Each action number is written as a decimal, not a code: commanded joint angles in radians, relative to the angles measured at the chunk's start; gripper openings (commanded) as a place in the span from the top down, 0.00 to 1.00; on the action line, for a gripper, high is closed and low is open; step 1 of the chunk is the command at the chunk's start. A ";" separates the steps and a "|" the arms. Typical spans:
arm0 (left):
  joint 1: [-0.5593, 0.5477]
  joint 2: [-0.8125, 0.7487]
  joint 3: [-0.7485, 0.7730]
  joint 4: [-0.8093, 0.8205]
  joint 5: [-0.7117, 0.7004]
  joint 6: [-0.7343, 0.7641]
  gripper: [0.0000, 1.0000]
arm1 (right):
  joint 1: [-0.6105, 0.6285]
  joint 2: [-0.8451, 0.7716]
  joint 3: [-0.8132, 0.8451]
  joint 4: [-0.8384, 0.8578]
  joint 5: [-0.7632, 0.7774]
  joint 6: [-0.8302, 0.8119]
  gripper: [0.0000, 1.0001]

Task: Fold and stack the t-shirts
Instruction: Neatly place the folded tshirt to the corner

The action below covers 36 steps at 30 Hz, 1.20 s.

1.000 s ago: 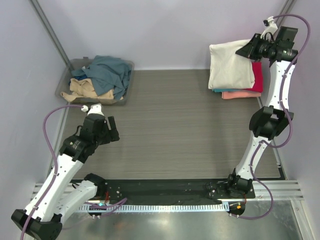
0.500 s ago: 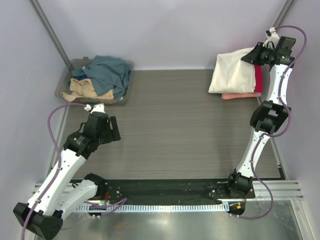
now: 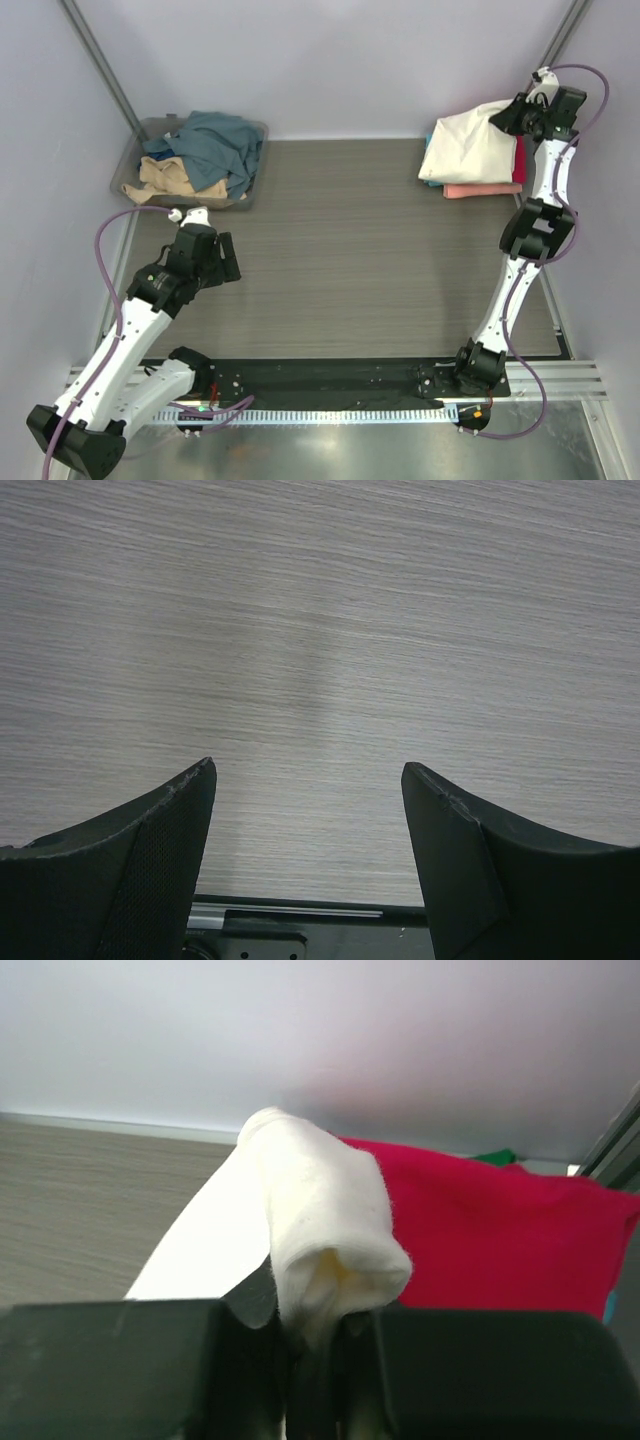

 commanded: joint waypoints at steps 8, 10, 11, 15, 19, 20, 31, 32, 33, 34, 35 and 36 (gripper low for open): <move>0.003 -0.003 0.015 0.014 -0.035 -0.003 0.24 | 0.002 0.117 0.033 0.295 0.127 -0.103 0.99; 0.003 0.004 0.017 0.012 -0.035 -0.003 0.24 | 0.000 0.126 0.028 0.332 0.147 -0.117 0.99; 0.003 0.007 0.018 0.014 -0.035 -0.003 0.24 | 0.000 0.134 0.025 0.347 0.164 -0.122 0.99; 0.003 0.006 0.018 0.012 -0.032 -0.002 0.25 | 0.000 0.132 -0.036 0.482 0.272 -0.082 0.63; 0.003 -0.016 0.017 0.014 -0.031 -0.003 0.25 | 0.000 0.085 -0.093 0.524 0.384 -0.022 0.00; 0.003 -0.020 0.017 0.017 -0.029 -0.002 0.25 | 0.000 0.068 -0.111 0.530 0.411 -0.012 0.00; 0.001 -0.083 0.011 0.026 -0.017 0.003 0.24 | -0.007 -0.332 -0.427 0.561 0.703 0.122 0.00; 0.003 -0.088 0.011 0.027 -0.017 0.003 0.24 | -0.010 -0.379 -0.436 0.536 0.735 0.177 0.00; 0.003 -0.098 0.011 0.026 -0.017 0.003 0.24 | -0.013 -0.406 -0.455 0.504 0.737 0.205 0.00; 0.003 -0.103 0.009 0.027 -0.014 0.004 0.24 | -0.020 -0.432 -0.508 0.492 0.741 0.234 0.00; 0.003 -0.106 0.009 0.030 -0.011 0.006 0.24 | -0.023 -0.496 -0.544 0.480 0.735 0.299 0.00; 0.003 -0.114 0.009 0.030 -0.009 0.006 0.24 | -0.024 -0.527 -0.583 0.464 0.727 0.323 0.00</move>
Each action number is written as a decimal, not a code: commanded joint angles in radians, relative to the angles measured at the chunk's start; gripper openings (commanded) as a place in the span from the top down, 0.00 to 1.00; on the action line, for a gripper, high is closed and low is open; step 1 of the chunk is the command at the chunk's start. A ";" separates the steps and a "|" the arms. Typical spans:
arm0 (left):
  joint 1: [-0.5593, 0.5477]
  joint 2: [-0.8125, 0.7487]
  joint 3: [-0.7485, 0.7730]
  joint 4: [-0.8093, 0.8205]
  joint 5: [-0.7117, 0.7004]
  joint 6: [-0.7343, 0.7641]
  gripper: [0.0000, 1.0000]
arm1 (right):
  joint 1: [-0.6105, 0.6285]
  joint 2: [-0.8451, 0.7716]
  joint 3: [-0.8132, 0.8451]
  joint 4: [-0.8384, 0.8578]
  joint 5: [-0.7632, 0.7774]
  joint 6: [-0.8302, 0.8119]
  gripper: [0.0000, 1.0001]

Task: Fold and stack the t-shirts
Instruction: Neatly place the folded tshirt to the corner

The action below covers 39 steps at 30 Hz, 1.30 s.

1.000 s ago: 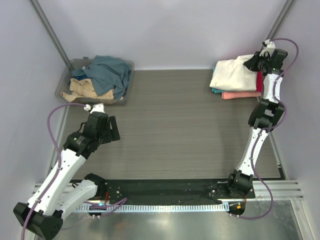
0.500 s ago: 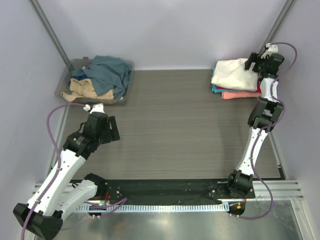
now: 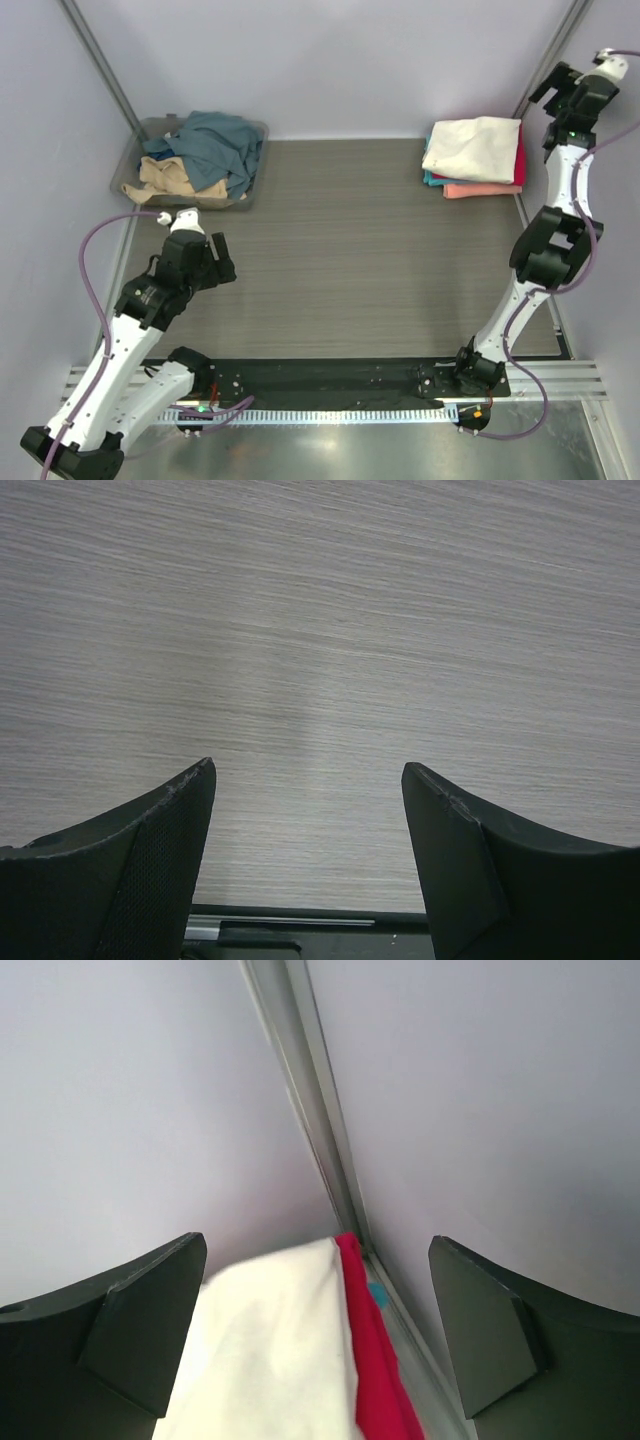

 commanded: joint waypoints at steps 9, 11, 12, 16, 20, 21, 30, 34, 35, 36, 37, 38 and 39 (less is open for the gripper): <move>0.003 -0.062 0.003 0.042 0.024 0.013 0.23 | -0.058 -0.334 -0.464 -0.191 -0.227 0.459 0.00; 0.003 -0.070 0.003 0.045 0.027 0.014 0.23 | -0.064 -0.348 -0.519 -0.199 -0.284 0.482 0.00; 0.003 -0.073 0.001 0.045 0.027 0.016 0.23 | -0.064 -0.349 -0.542 -0.199 -0.301 0.483 0.00; 0.003 -0.081 0.000 0.047 0.027 0.016 0.23 | -0.067 -0.328 -0.558 -0.199 -0.322 0.493 0.03; 0.003 -0.084 0.000 0.047 0.027 0.016 0.22 | -0.068 -0.267 -0.523 -0.199 -0.329 0.494 0.06; 0.003 -0.082 0.000 0.047 0.027 0.016 0.22 | -0.067 -0.256 -0.516 -0.197 -0.321 0.496 0.06; 0.003 -0.070 0.001 0.047 0.024 0.016 0.22 | -0.070 -0.190 -0.496 -0.200 -0.322 0.513 0.12; 0.003 -0.060 0.003 0.045 0.025 0.017 0.22 | -0.070 -0.176 -0.504 -0.191 -0.321 0.519 0.14; 0.003 -0.059 0.003 0.047 0.025 0.017 0.22 | -0.071 -0.171 -0.499 -0.187 -0.319 0.517 0.16; 0.003 -0.058 0.003 0.044 0.025 0.016 0.22 | -0.071 -0.165 -0.489 -0.186 -0.318 0.514 0.21; 0.003 -0.056 0.003 0.044 0.024 0.016 0.22 | -0.073 -0.158 -0.483 -0.185 -0.316 0.513 0.24; 0.003 -0.058 0.003 0.044 0.024 0.016 0.22 | -0.073 -0.153 -0.476 -0.183 -0.316 0.513 0.28; 0.003 -0.058 0.003 0.044 0.024 0.016 0.22 | -0.076 -0.148 -0.463 -0.182 -0.316 0.514 0.42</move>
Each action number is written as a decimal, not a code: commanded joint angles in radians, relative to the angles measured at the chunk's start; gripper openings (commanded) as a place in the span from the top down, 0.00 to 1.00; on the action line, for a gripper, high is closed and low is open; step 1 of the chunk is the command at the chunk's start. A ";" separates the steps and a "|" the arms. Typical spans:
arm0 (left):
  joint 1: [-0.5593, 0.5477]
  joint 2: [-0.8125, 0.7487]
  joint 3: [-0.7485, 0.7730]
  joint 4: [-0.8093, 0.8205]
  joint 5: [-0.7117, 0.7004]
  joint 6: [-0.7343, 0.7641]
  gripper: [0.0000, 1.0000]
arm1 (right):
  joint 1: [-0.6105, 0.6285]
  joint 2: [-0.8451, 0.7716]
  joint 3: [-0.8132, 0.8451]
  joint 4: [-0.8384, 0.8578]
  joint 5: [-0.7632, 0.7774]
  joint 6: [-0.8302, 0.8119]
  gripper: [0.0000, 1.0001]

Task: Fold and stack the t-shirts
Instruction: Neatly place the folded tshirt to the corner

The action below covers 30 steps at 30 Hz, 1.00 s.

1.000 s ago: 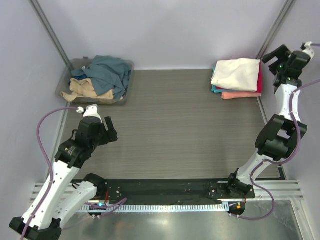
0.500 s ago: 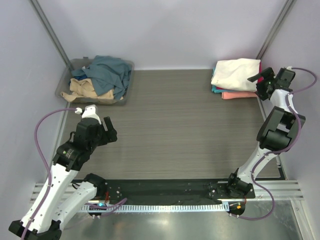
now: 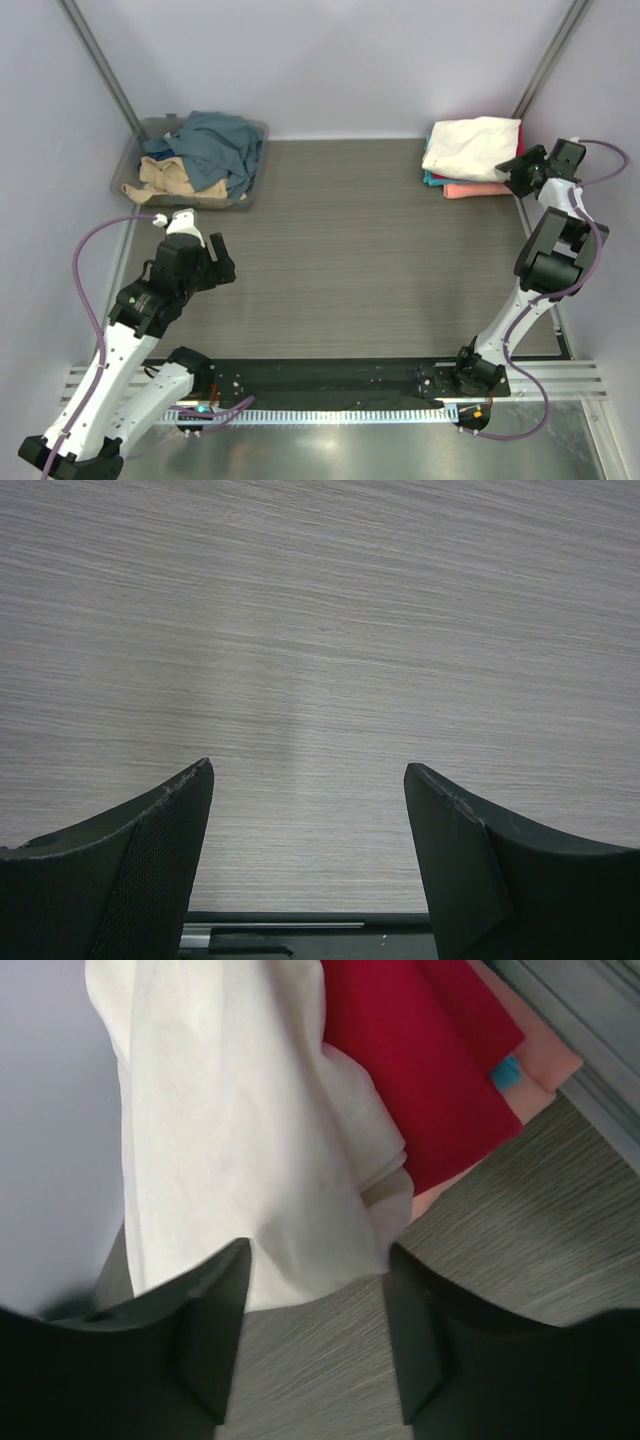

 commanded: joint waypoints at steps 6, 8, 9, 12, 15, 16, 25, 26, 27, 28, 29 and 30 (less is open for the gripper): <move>0.005 0.003 0.003 0.035 -0.002 0.011 0.22 | -0.017 0.037 0.088 0.034 -0.022 0.006 0.94; 0.003 0.005 0.003 0.035 -0.002 0.012 0.22 | -0.026 0.039 0.091 0.034 -0.022 0.005 0.99; 0.003 0.006 0.003 0.035 -0.002 0.012 0.22 | -0.031 0.039 0.094 0.034 -0.020 0.002 0.99; 0.003 0.005 0.003 0.034 -0.002 0.011 0.22 | -0.054 0.036 0.122 0.016 0.007 -0.023 0.99; 0.003 0.005 0.003 0.035 0.000 0.011 0.22 | -0.078 0.039 0.166 -0.002 0.014 -0.046 0.99; 0.003 0.006 0.003 0.035 0.001 0.012 0.22 | -0.084 0.055 0.185 -0.013 0.014 -0.050 0.99; 0.003 0.006 0.001 0.034 -0.003 0.009 0.22 | -0.109 0.169 0.401 -0.105 0.026 -0.095 0.99; 0.003 0.006 0.001 0.034 -0.003 0.008 0.22 | -0.109 0.184 0.420 -0.123 0.041 -0.110 0.99; 0.003 0.011 0.001 0.032 -0.003 0.009 0.22 | -0.112 0.192 0.446 -0.130 0.044 -0.118 0.99; 0.003 0.009 0.003 0.034 -0.005 0.009 0.22 | -0.114 0.198 0.456 -0.133 0.051 -0.127 0.99; 0.003 0.012 0.003 0.032 -0.006 0.009 0.22 | -0.115 0.210 0.469 -0.140 0.061 -0.141 0.99; 0.003 0.012 0.003 0.030 -0.008 0.008 0.22 | -0.120 0.215 0.495 -0.147 0.064 -0.147 0.99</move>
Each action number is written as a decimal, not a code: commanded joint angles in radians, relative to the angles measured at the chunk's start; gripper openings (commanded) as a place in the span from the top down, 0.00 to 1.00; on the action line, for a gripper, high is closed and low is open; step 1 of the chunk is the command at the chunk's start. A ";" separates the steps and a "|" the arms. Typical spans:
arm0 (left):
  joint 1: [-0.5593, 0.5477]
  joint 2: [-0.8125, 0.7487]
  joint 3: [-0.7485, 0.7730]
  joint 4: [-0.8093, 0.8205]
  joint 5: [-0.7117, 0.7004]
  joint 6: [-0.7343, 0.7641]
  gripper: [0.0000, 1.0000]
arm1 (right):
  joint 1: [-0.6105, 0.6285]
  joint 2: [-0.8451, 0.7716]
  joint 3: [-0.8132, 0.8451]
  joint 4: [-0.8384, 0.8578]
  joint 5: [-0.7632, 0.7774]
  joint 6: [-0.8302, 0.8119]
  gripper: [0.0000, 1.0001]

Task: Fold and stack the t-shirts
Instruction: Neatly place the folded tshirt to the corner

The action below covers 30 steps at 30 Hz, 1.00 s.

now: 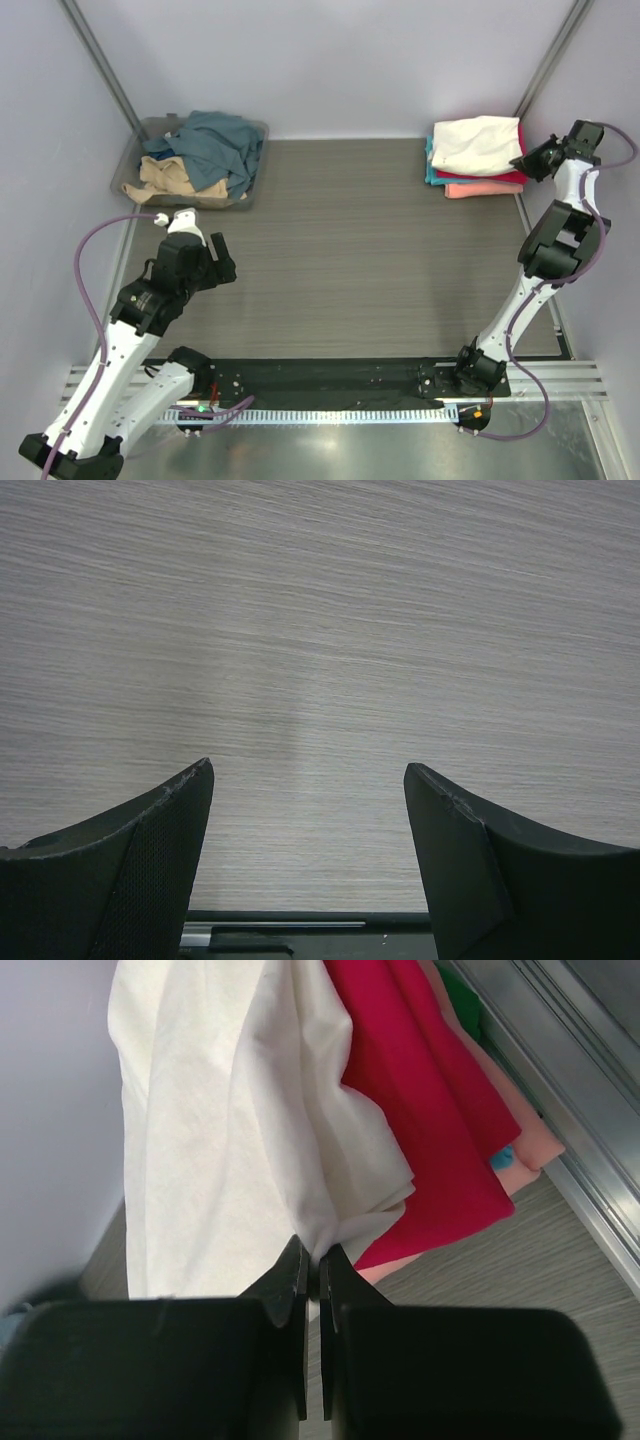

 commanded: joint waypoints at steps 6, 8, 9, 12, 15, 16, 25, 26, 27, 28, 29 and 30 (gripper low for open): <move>0.003 0.004 0.003 0.032 -0.009 0.008 0.22 | -0.093 0.035 0.171 0.082 0.153 -0.093 0.99; 0.003 0.006 0.003 0.031 -0.010 0.008 0.22 | -0.095 0.042 0.197 0.079 0.153 -0.103 0.99; 0.003 0.006 0.003 0.031 -0.009 0.008 0.22 | -0.092 0.048 0.228 0.079 0.150 -0.107 0.99; 0.003 0.004 0.003 0.031 -0.009 0.008 0.22 | -0.087 0.056 0.280 0.055 0.165 -0.139 0.99; 0.003 0.004 0.003 0.032 -0.007 0.008 0.22 | -0.067 0.019 0.242 0.055 0.213 -0.178 0.99; 0.003 0.007 0.003 0.031 -0.006 0.008 0.22 | -0.059 0.006 0.227 0.056 0.242 -0.192 0.99; 0.003 0.000 0.001 0.035 -0.001 0.010 0.22 | 0.036 -0.195 -0.137 0.303 0.480 -0.156 0.99; 0.003 -0.003 0.001 0.034 -0.001 0.010 0.22 | 0.043 -0.198 -0.145 0.323 0.495 -0.161 0.99; 0.003 -0.005 0.001 0.035 -0.003 0.010 0.22 | 0.050 -0.200 -0.145 0.331 0.527 -0.178 0.99; 0.005 -0.008 0.000 0.035 -0.004 0.010 0.22 | 0.053 -0.195 -0.137 0.334 0.532 -0.186 0.99; 0.003 -0.009 0.000 0.034 -0.001 0.010 0.22 | 0.060 -0.189 -0.126 0.337 0.541 -0.192 0.99; 0.003 -0.008 0.000 0.035 -0.001 0.010 0.22 | 0.062 -0.180 -0.096 0.335 0.549 -0.202 0.99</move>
